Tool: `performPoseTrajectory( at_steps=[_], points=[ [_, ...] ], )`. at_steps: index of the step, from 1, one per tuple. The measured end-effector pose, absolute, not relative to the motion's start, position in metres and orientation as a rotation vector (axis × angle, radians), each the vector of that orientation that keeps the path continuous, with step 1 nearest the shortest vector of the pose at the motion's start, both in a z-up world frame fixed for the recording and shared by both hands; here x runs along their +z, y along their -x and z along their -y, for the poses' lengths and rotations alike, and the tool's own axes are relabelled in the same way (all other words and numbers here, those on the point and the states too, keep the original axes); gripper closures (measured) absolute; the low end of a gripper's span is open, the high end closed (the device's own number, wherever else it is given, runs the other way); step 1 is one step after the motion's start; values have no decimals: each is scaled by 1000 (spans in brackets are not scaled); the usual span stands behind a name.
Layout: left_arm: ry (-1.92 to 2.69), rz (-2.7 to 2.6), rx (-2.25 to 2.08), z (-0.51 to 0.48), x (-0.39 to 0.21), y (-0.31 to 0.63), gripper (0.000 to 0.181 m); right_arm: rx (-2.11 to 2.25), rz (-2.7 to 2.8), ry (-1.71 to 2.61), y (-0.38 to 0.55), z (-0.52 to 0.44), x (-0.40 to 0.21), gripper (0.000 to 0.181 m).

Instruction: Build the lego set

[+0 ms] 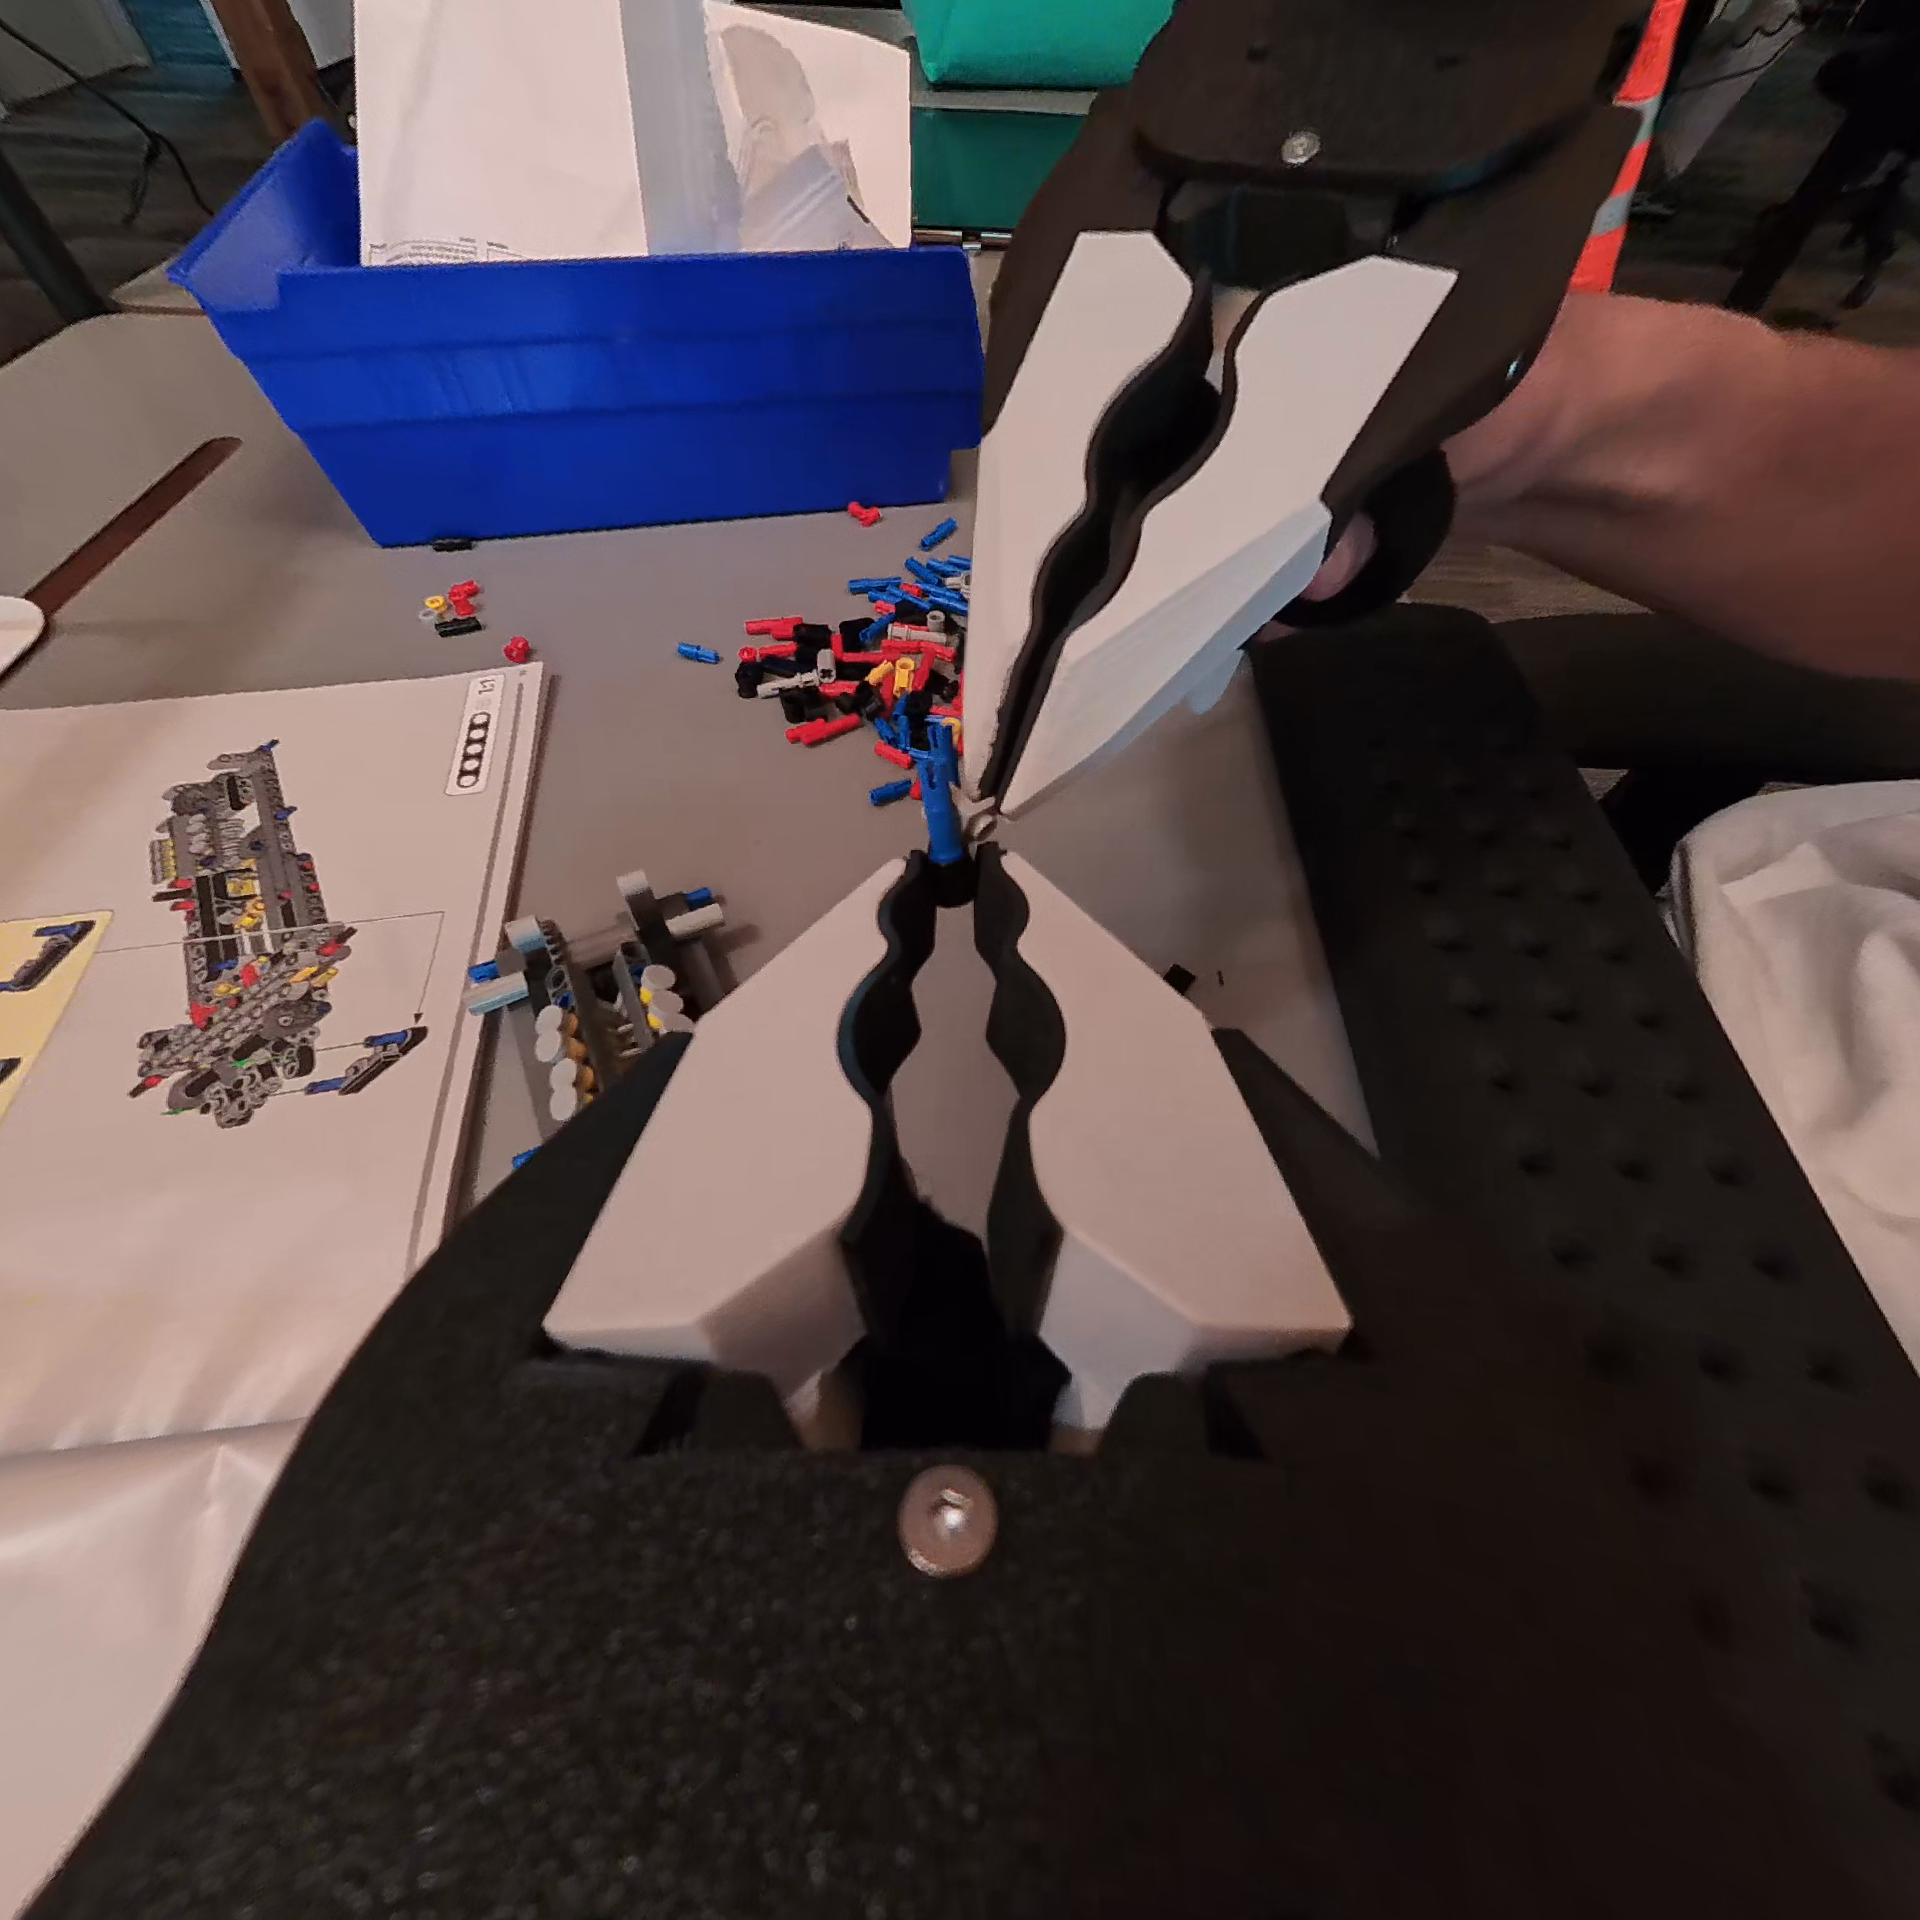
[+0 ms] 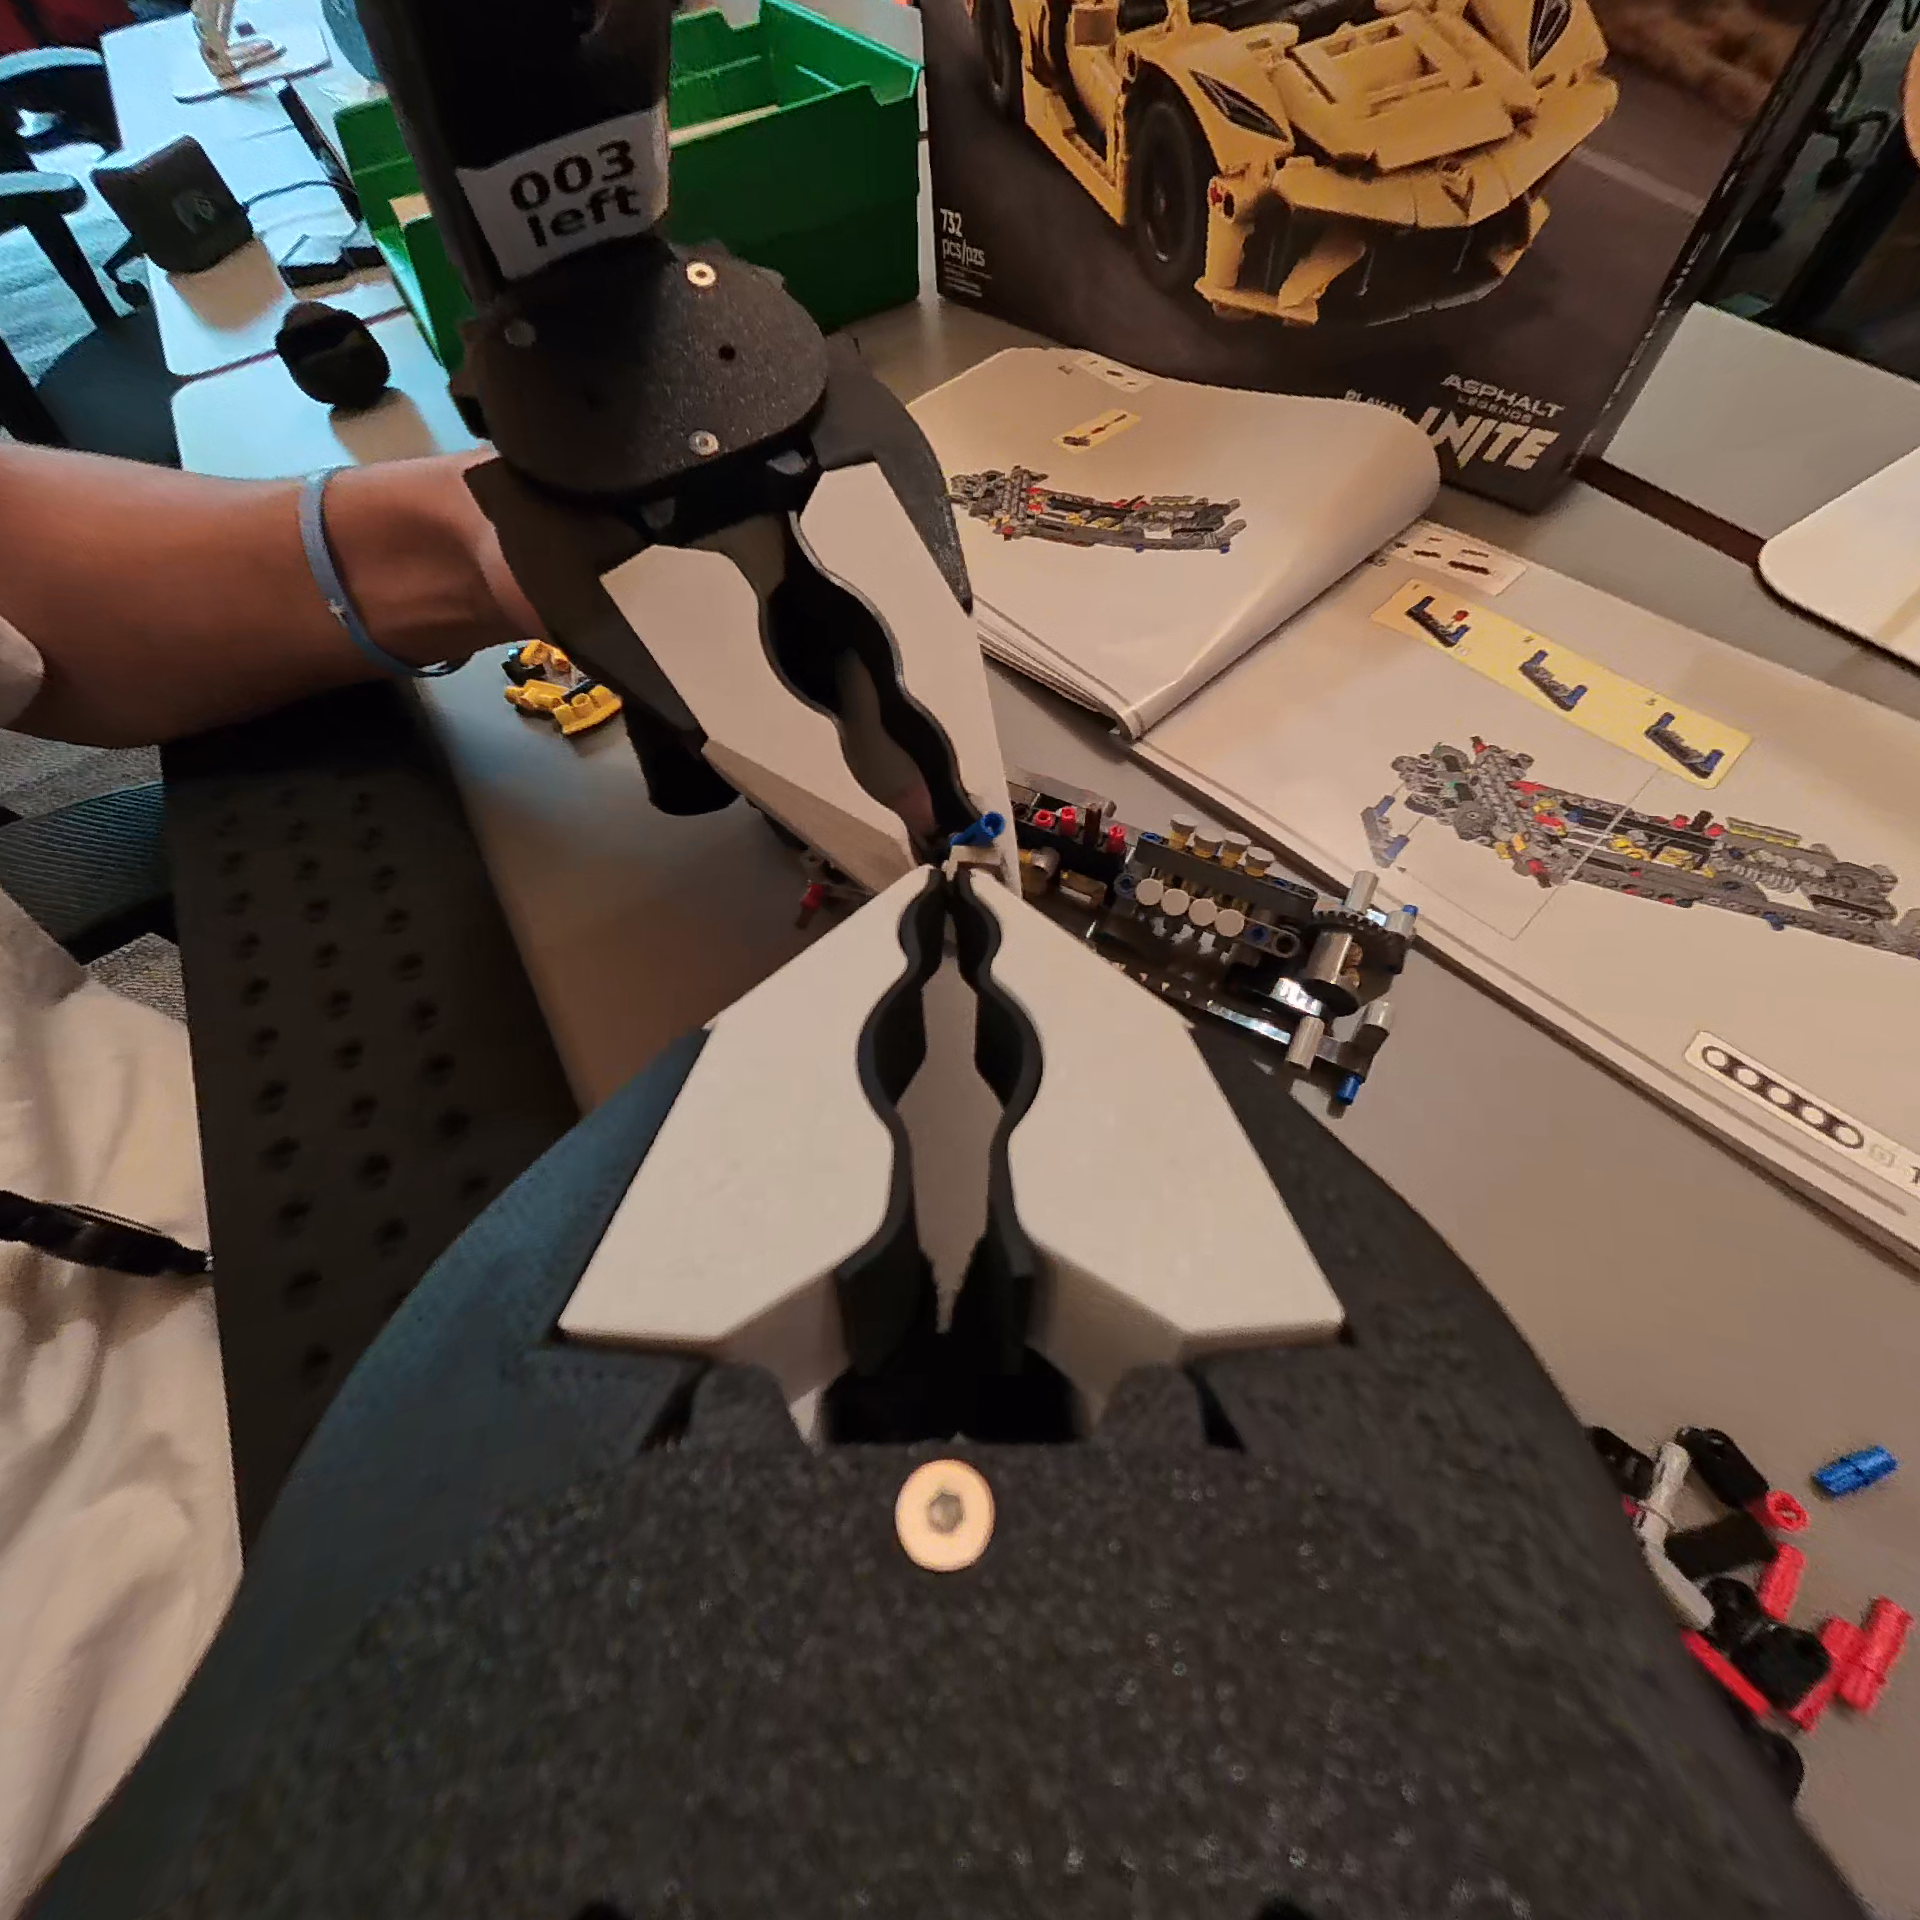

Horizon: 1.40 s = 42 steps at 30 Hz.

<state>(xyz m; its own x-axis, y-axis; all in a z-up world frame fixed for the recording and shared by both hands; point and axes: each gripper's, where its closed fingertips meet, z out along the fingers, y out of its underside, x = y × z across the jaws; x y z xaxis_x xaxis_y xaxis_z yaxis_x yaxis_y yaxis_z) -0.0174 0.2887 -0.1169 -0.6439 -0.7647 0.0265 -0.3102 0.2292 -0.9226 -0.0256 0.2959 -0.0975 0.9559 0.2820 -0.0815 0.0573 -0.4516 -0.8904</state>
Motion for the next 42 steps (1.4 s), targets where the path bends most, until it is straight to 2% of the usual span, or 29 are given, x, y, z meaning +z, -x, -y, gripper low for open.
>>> performPoseTrajectory(
  at_steps=[7, 15, 29, 31, 36, 42],
  points=[
    [934, -2086, -1298, -292, -121, 16, 175, 174, 337, 2108, 22, -291, -102, 181],
    [972, -2063, -1368, -293, -114, 16, 175, 119, 430, 2201, 26, -287, -111, 181],
    [1040, -2067, -1382, -296, -118, 14, 176, 112, 401, 2149, 25, -291, -105, 181],
    [1063, -2059, -1299, -306, -122, 11, 176, 120, 446, 2228, 23, -283, -114, 181],
    [1118, -2000, -1308, -315, -120, 5, 176, 131, 611, 2770, 4, -228, -167, 181],
    [1149, -1978, -1316, -323, -120, 4, 176, 220, 609, 3190, -9, -178, -196, 181]
  ],
)
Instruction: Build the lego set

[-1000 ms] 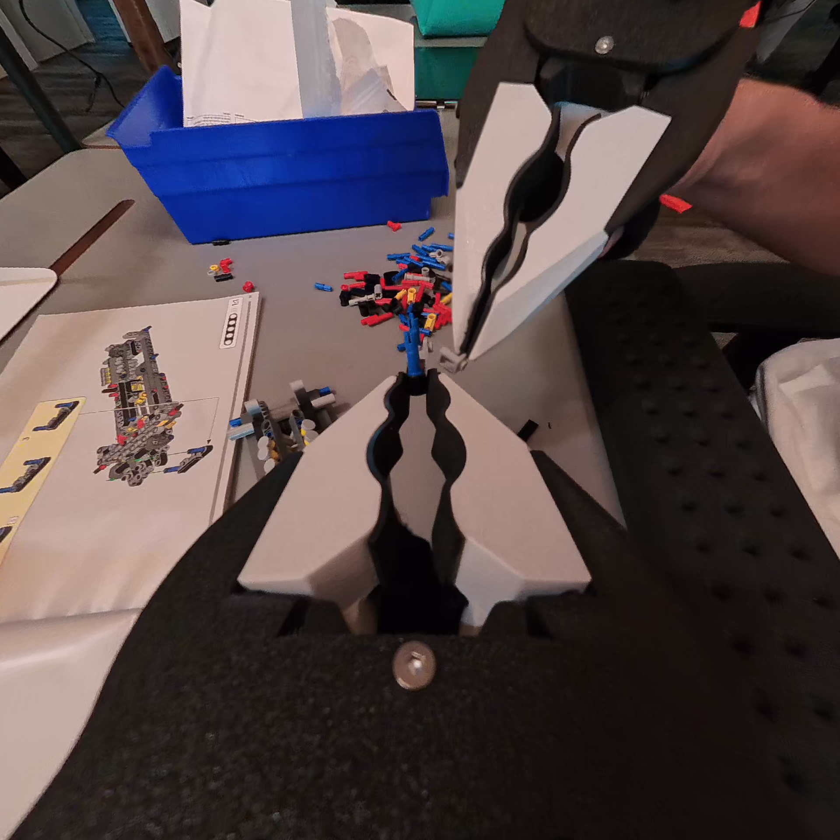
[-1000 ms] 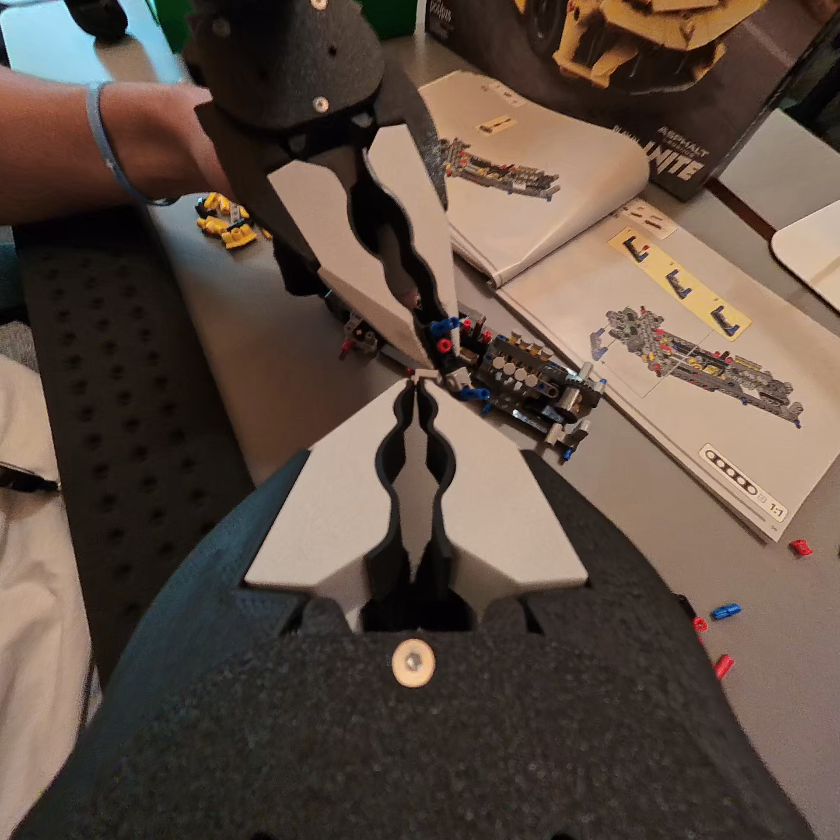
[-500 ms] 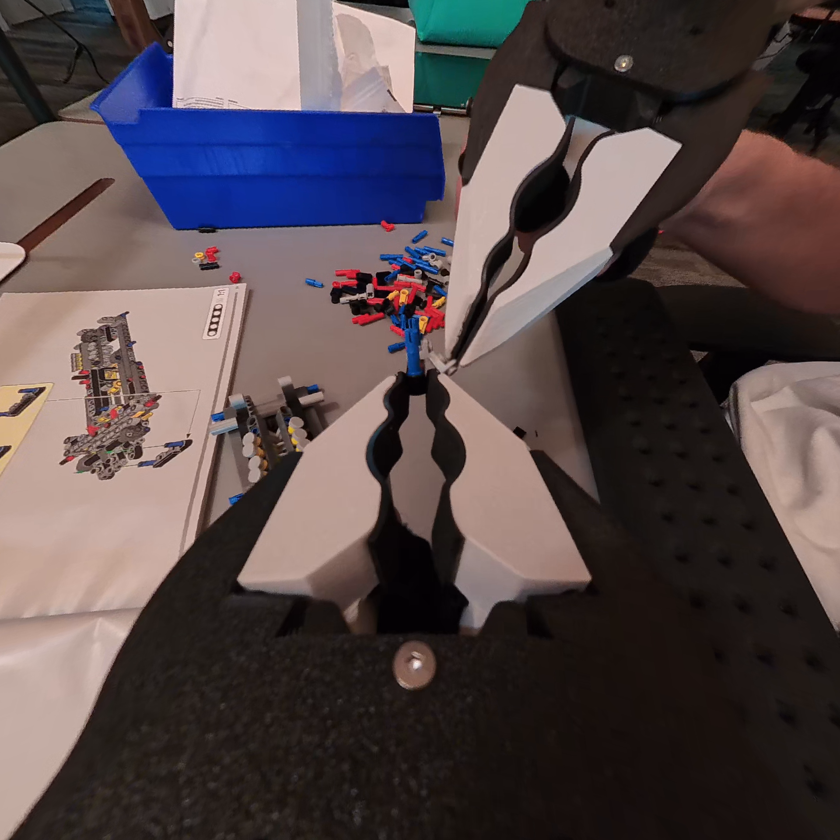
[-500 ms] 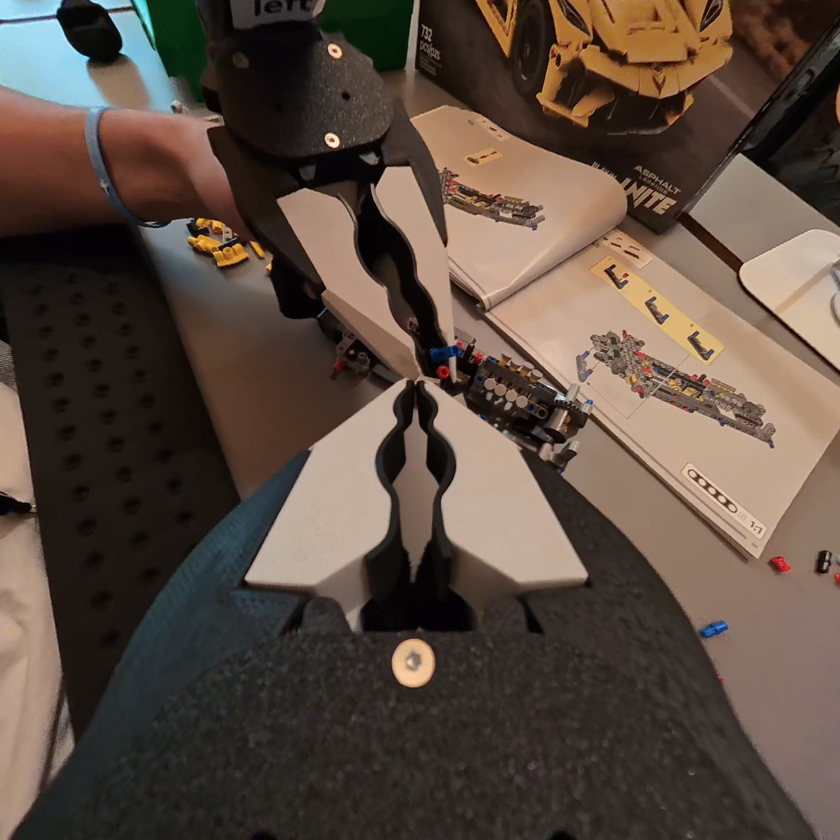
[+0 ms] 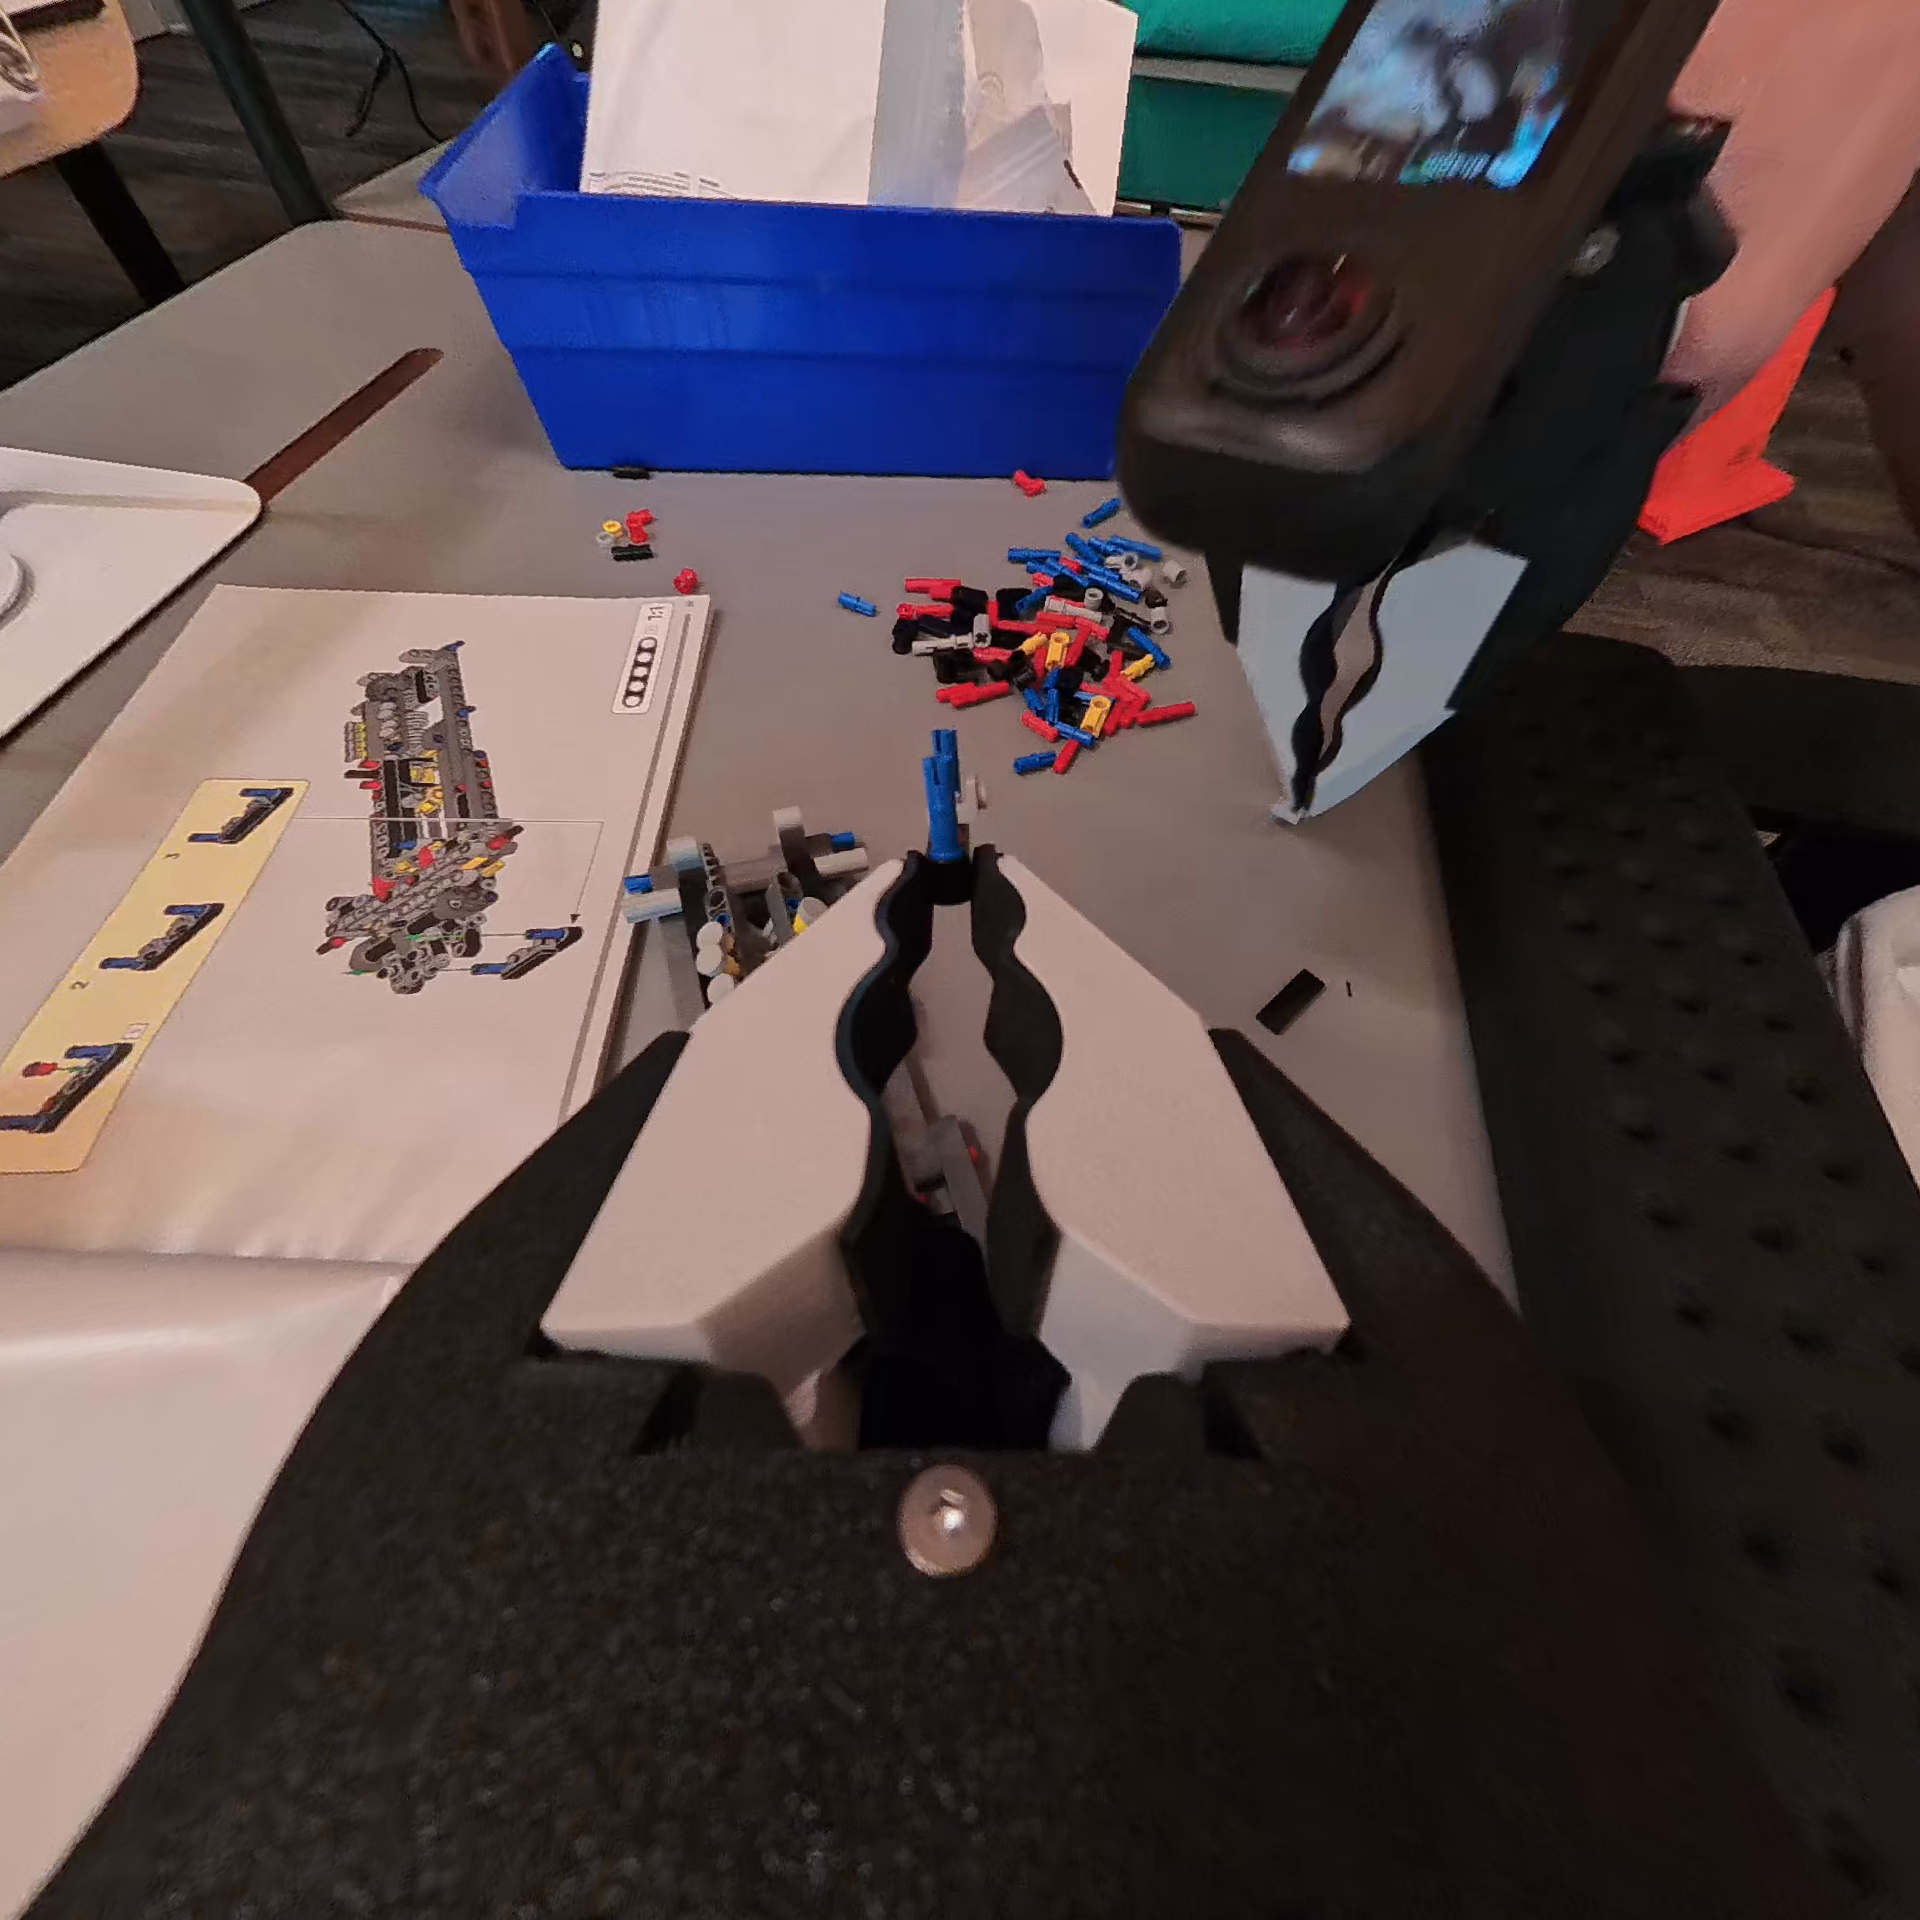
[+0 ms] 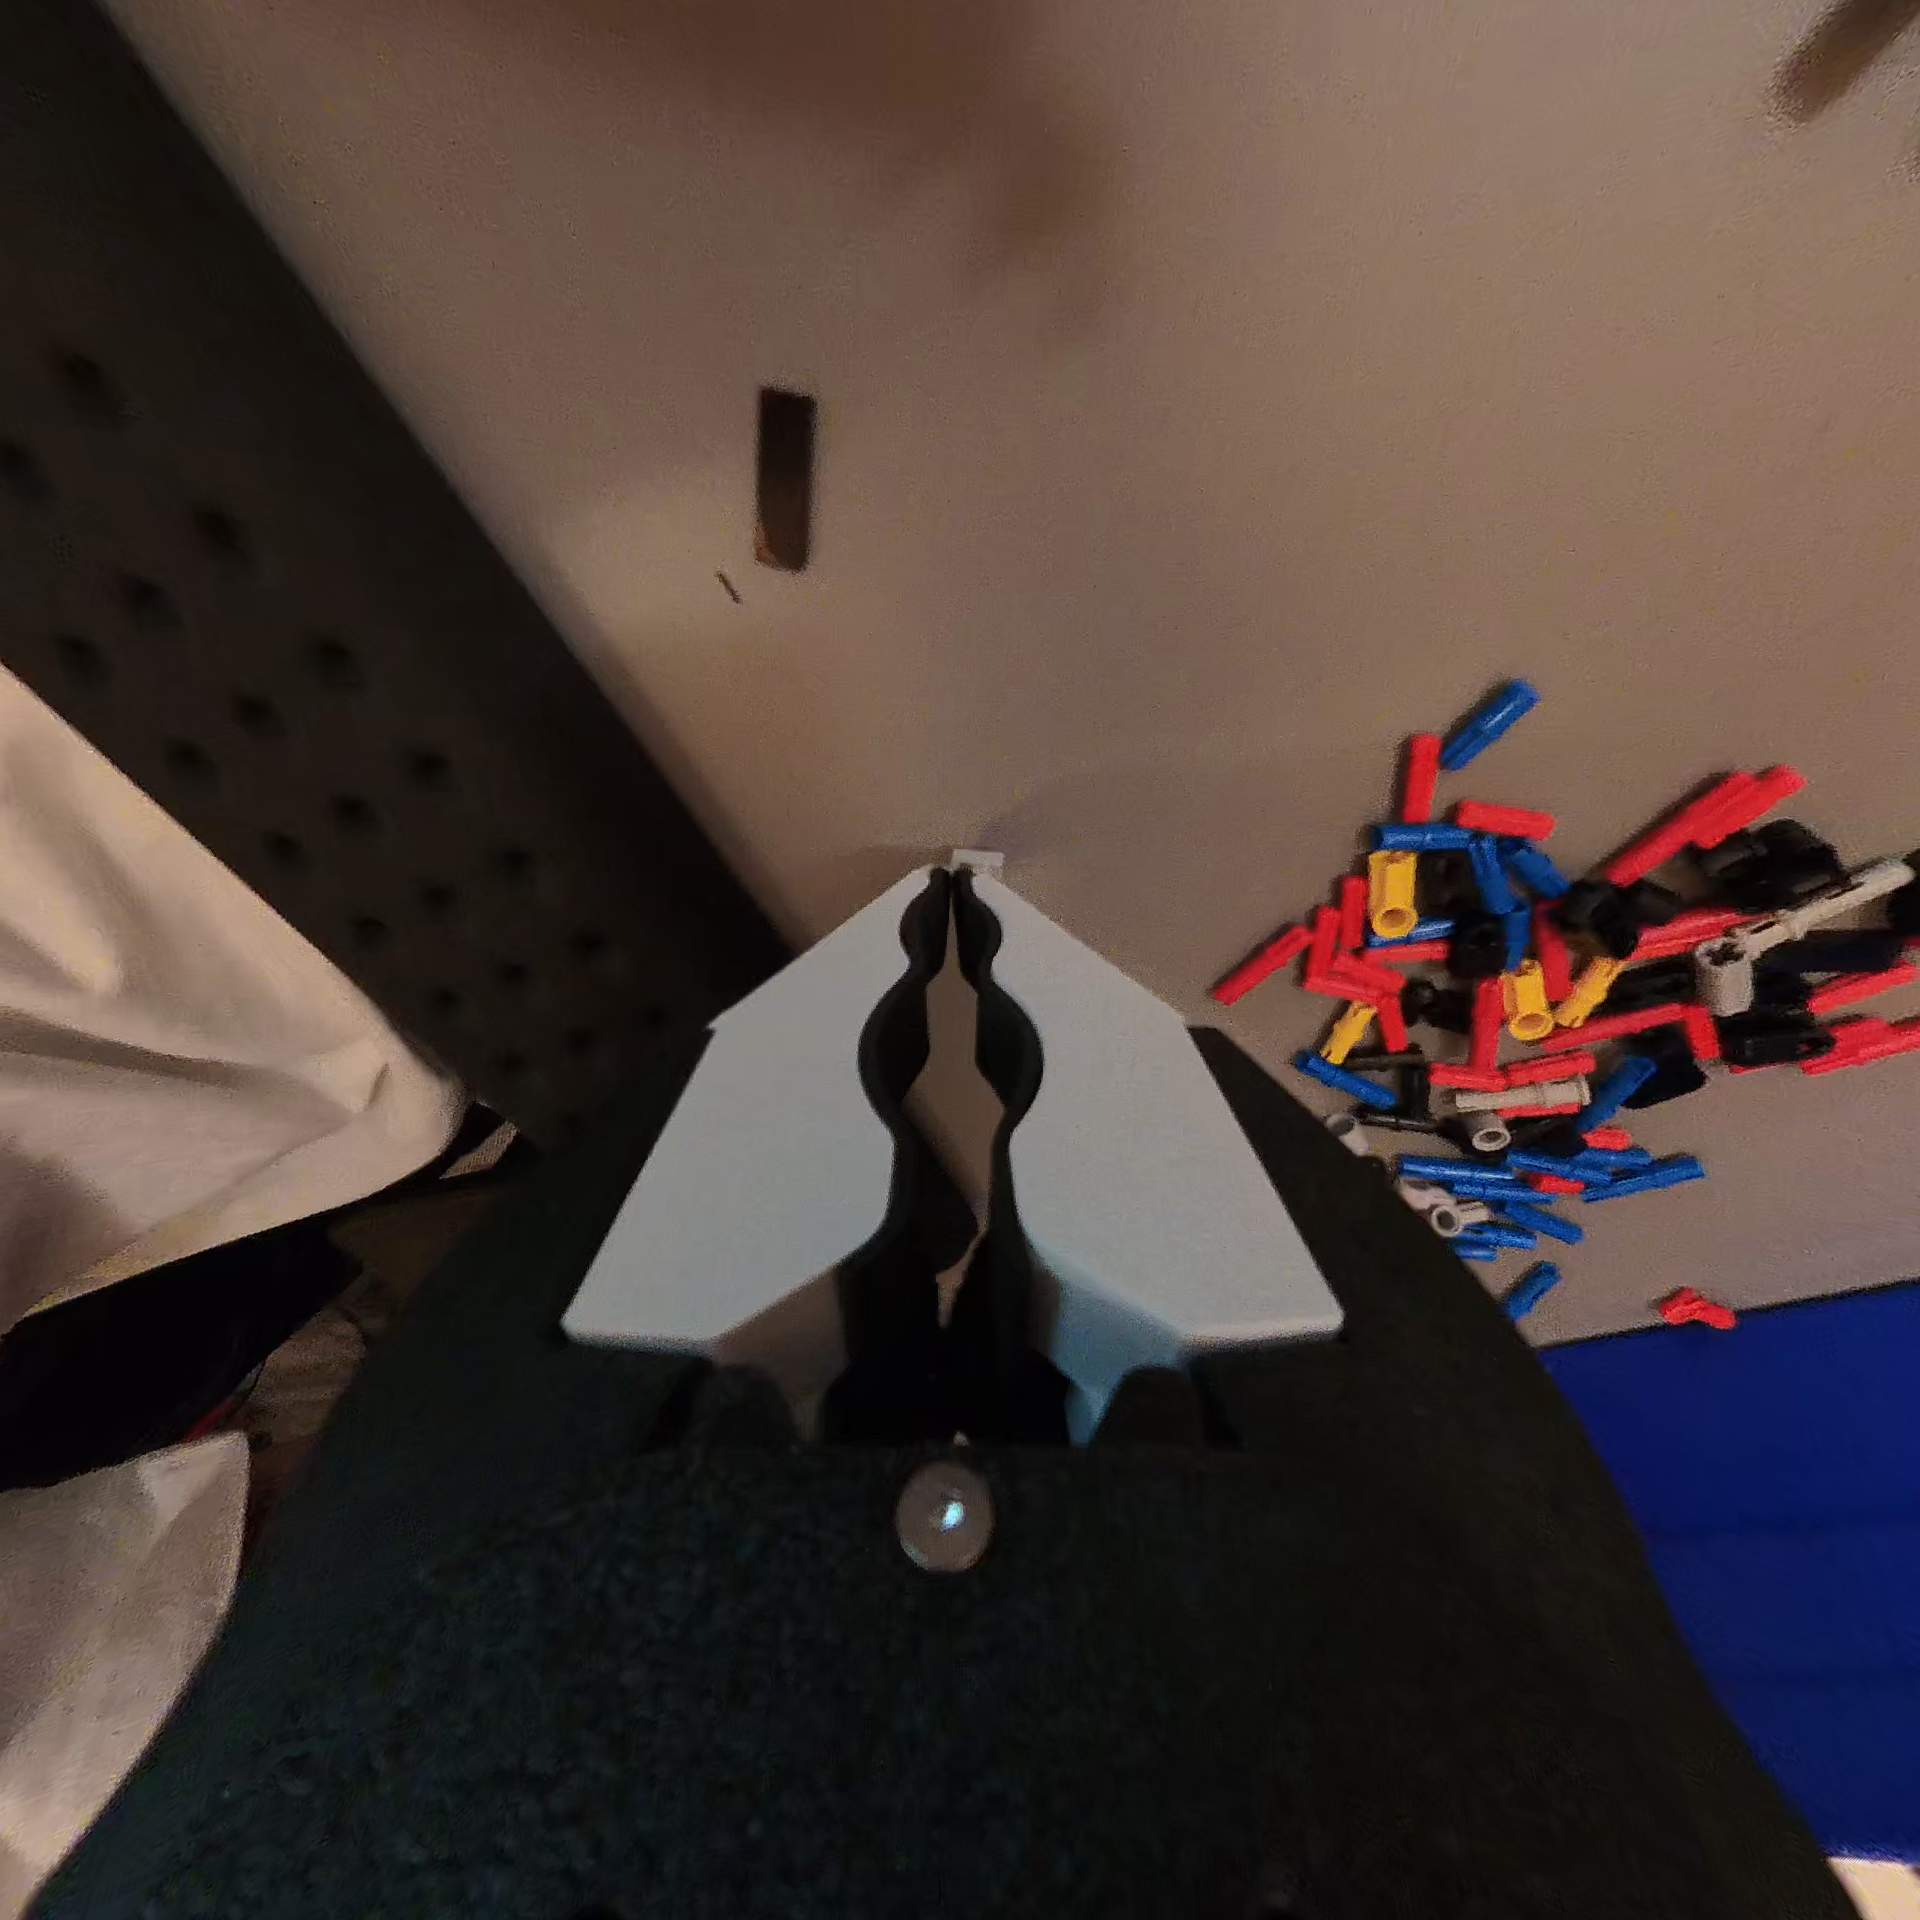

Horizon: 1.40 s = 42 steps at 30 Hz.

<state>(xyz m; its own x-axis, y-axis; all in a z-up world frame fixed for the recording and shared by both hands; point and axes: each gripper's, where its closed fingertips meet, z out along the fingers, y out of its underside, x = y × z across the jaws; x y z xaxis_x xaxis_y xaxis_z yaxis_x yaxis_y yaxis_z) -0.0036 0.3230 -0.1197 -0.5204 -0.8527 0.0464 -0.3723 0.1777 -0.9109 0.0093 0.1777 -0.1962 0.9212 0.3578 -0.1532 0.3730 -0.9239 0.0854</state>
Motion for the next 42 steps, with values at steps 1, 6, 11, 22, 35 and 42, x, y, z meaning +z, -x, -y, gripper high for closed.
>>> performPoseTrajectory(
  at_steps=[1, 6, 11, 22, 35, 42],
  points=[
    [1151, -1978, -1316, -323, -120, 3, 176, -211, -555, -2949, -11, -175, -200, 181],
    [1142, -1994, -1312, -320, -123, 4, 176, -203, -612, -2968, -12, -176, -202, 181],
    [1139, -2001, -1315, -318, -124, 4, 176, -185, -610, -3041, -15, -175, -197, 172],
    [1125, -2020, -1325, -314, -126, 6, 176, -27, -990, -3302, -13, -174, -197, 173],
    [1119, -2049, -1337, -309, -129, 8, 176, -23, -1214, -3296, -12, -181, -197, 173],
    [1113, -2062, -1334, -308, -131, 8, 176, -40, -1215, -3259, -13, -180, -204, 176]
  ],
)
